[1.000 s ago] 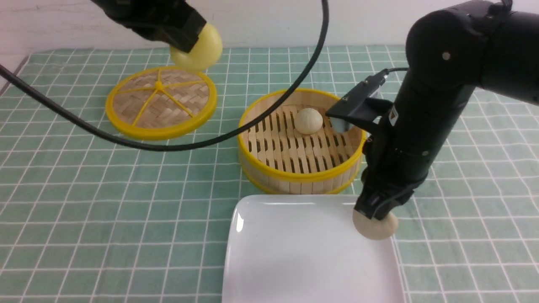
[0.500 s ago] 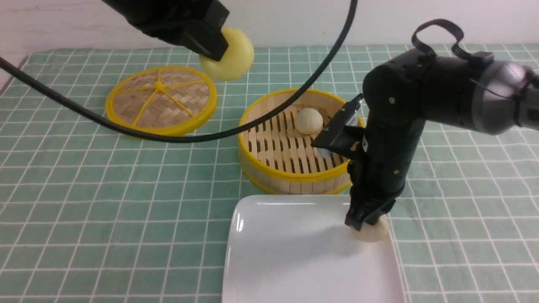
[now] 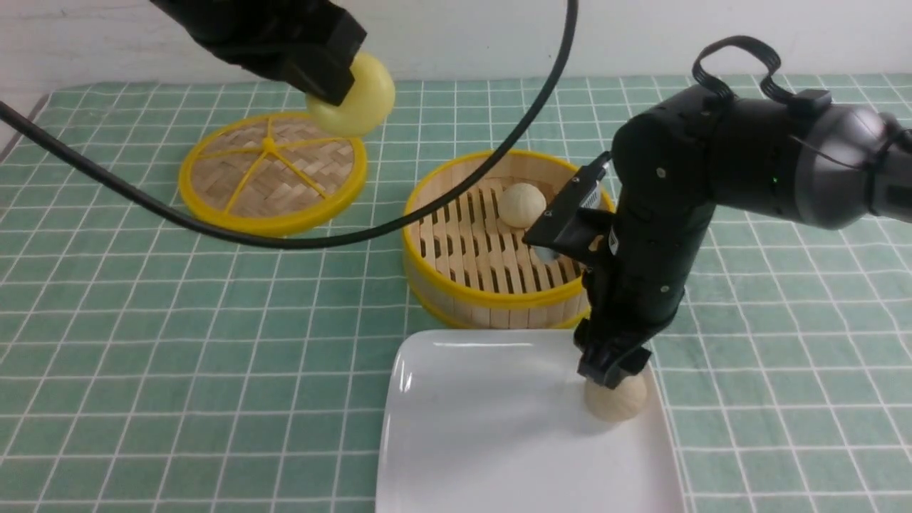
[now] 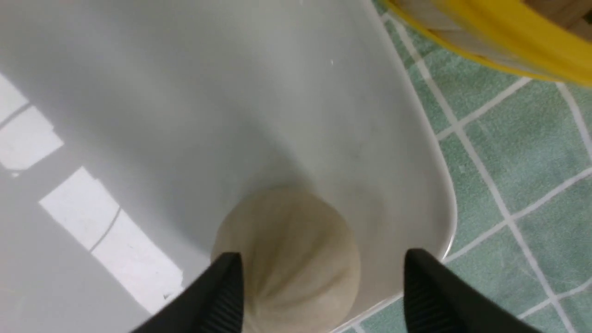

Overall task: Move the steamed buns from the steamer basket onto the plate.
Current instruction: Use the right arm to put the steamed stuffed bun into the plate, then use the left arm to put the steamed stuffed bun into the plate

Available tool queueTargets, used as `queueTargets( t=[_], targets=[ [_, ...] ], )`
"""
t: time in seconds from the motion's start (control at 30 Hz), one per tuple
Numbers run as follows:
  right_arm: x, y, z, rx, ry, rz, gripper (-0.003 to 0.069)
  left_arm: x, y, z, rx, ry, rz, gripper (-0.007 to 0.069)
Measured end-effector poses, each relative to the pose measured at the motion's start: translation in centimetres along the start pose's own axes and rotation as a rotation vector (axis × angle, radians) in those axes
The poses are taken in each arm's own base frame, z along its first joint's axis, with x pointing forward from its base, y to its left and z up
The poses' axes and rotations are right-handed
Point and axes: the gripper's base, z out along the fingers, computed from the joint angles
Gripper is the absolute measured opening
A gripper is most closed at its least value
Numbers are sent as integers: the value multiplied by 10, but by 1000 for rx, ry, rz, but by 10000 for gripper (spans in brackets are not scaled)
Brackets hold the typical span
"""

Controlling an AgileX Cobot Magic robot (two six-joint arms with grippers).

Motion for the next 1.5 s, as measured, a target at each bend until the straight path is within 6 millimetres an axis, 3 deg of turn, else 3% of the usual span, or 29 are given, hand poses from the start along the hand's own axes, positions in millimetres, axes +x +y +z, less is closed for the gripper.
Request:
queueTargets(
  t=[0.17,0.27,0.3,0.33,0.37,0.4,0.43,0.53,0.6,0.7,0.73,0.83,0.97,1.2,1.5],
  targets=[
    [-6,-4,-16,56,-95,12,547,17,2,26,26,101,-23,30],
    [-14,-10,-56,136,-206,23,548,36,1,51,75,197,-22,30],
    [-13,-10,-58,137,-210,25,548,37,1,52,80,199,-24,30],
    [-15,-12,-74,164,-252,27,548,40,-1,58,108,212,-22,30],
    [-16,-13,-104,205,-325,29,548,42,-4,68,167,224,-20,31],
    [-16,-13,-121,223,-368,32,548,43,-5,73,199,228,-20,31],
    [-16,-13,-125,227,-375,32,548,43,-5,75,200,231,-18,31],
    [-9,-11,-182,283,-511,37,547,45,-5,103,282,263,-37,31],
    [-6,-10,-196,294,-542,40,545,47,-3,115,292,287,-39,31],
    [7,-6,-228,315,-605,48,528,58,5,157,309,377,-53,33],
    [8,-5,-229,315,-606,48,527,59,6,159,310,382,-55,33],
    [19,-2,-243,322,-626,51,506,73,11,198,330,465,-77,33],
    [22,-1,-245,326,-614,52,491,84,5,226,362,523,-35,33],
    [24,-2,-244,335,-589,52,484,84,-22,235,389,551,66,33],
    [24,-2,-244,339,-585,51,484,85,-22,236,364,569,97,39]
  ],
)
